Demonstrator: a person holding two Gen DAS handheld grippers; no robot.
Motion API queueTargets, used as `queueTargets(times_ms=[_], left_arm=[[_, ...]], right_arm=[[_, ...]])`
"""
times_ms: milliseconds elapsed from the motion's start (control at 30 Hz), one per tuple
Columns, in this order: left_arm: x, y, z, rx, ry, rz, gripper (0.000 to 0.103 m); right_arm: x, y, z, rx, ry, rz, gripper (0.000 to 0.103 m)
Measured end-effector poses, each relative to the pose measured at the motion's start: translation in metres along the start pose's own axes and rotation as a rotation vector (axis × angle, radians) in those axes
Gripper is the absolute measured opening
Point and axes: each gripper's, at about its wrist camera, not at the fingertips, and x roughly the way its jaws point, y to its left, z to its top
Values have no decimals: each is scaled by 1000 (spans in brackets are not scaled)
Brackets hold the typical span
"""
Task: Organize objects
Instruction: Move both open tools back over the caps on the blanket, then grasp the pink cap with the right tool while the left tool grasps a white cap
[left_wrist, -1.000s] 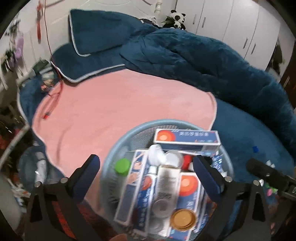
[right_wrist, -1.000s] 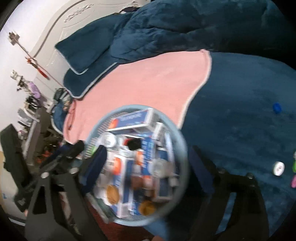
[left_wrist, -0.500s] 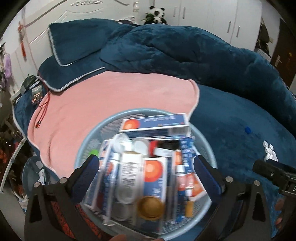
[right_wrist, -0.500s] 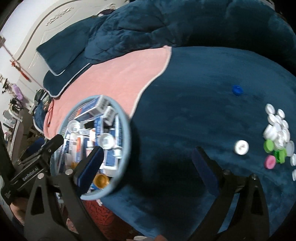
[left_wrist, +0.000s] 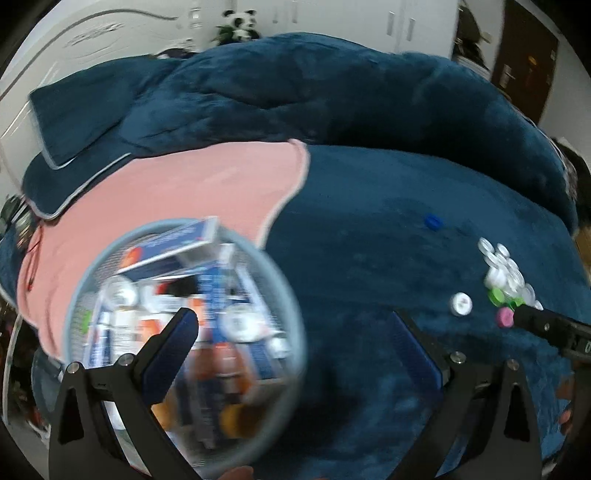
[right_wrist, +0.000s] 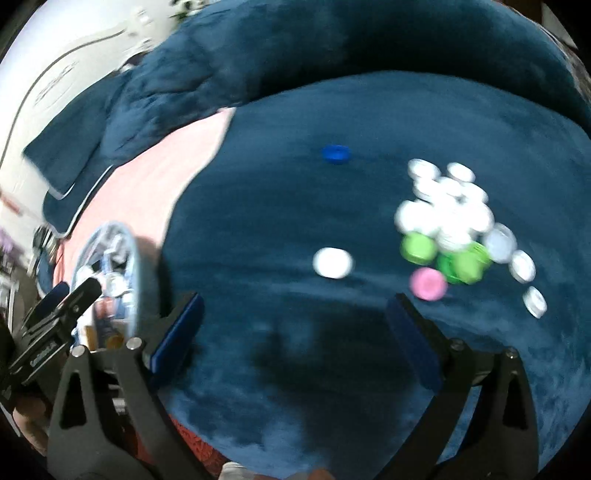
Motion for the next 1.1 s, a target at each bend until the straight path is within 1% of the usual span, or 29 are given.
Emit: queueTargets(times_ms=[33,200,333,433,567,600,633,667,700,733,833,900,967,1033,1100], left_arm=[[2,-7,-1,12,4,-7,102],[19,-58,-7,106,37,-53,102],[31,-85,-13,164,64,-71,102],[40,-95,-17,186,83,-73,102],[50,-98,-22,199,101,-81,102],[54,-99,-23,204,104,-88,102],[57,-100,-24,206,107,-95,102],[61,-101,-24,207,110,-103,102],[65,-103,-24,205,113,-112,102],[69,-105,-24,200,112,-127,102],[79,-116,-22,191,105,-178,101],[90,-129,-20,181,114,-218,100],[98,-141,-19,190,115,-235,96],[105,-155,-19,214,109,-242,94],[111,-166,-17,234,98,-245,92]], right_arm=[[-2,-15,-1,28,1,-13,100],[-5,-63,-4,120,6,-54,100],[-3,-94,-6,176,14,-84,100],[11,-102,-5,178,32,-108,100],[40,-96,-1,130,45,-151,96],[45,-93,0,114,43,-159,87],[52,-89,1,90,45,-171,71],[59,-87,2,71,53,-183,63],[65,-86,1,56,66,-199,42],[69,-86,0,45,80,-217,33],[59,-93,-3,72,58,-199,31],[47,-103,-6,136,45,-171,31],[36,-117,-11,222,38,-120,31],[26,-132,-17,298,36,-61,31],[19,-139,-21,327,32,-22,31]])
